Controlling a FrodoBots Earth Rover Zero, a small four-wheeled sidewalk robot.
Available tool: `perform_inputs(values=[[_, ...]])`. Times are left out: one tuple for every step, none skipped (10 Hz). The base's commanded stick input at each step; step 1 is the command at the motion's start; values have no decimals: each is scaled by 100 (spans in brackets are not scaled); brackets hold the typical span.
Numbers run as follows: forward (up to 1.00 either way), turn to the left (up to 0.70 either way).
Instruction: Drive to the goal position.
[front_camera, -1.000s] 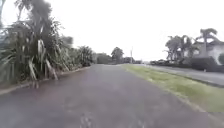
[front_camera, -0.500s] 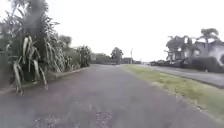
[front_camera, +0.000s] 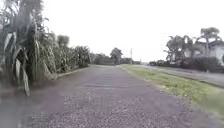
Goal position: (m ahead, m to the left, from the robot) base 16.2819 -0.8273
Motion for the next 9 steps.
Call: perform_inputs(values=[[100, 0], [100, 0], [100, 0], [100, 0], [100, 0], [100, 40], [100, 40], [100, 13], [100, 0]])
